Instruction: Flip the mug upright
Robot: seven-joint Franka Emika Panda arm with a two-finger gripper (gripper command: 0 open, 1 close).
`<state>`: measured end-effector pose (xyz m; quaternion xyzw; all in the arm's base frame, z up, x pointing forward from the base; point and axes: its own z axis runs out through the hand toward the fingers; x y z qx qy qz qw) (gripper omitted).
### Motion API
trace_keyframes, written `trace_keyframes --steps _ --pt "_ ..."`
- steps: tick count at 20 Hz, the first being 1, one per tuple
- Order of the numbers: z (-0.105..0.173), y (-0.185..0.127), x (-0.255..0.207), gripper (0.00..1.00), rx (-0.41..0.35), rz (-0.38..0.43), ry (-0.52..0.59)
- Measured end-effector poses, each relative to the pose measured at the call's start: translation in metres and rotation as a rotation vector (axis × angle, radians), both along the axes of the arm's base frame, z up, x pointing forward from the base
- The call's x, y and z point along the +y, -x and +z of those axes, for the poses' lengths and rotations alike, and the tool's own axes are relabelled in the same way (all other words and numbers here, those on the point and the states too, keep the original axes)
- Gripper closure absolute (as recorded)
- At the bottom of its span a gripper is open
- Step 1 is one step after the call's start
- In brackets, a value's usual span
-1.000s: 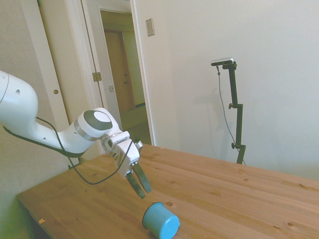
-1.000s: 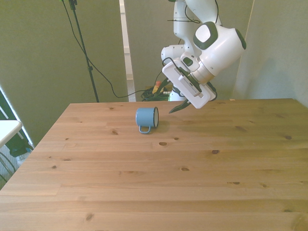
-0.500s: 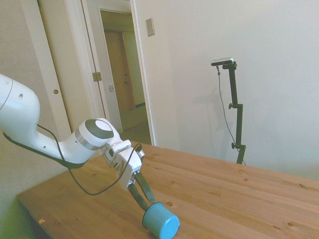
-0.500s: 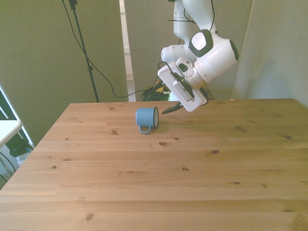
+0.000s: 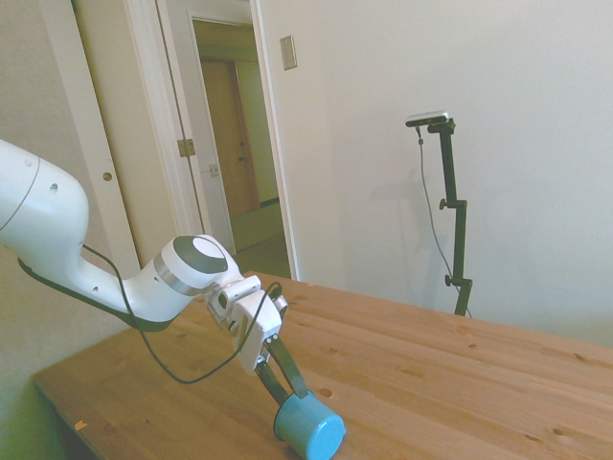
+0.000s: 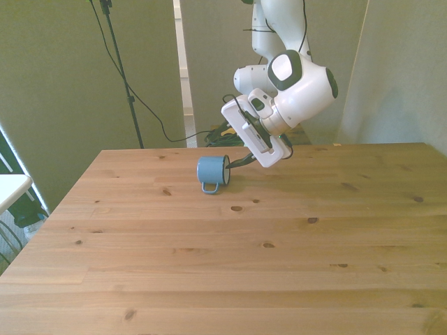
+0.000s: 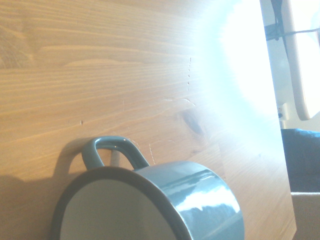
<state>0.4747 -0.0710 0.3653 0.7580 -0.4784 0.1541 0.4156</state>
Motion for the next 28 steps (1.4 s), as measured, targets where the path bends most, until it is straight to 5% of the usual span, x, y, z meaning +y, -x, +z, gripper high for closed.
trace_keyframes --steps 16,17,28 --pt "-0.013 -0.003 -0.014 0.00 0.002 -0.003 0.070" --pt "-0.014 -0.003 -0.016 1.00 0.002 -0.001 0.079" --pt "-0.022 -0.002 -0.021 1.00 0.006 -0.007 0.097"
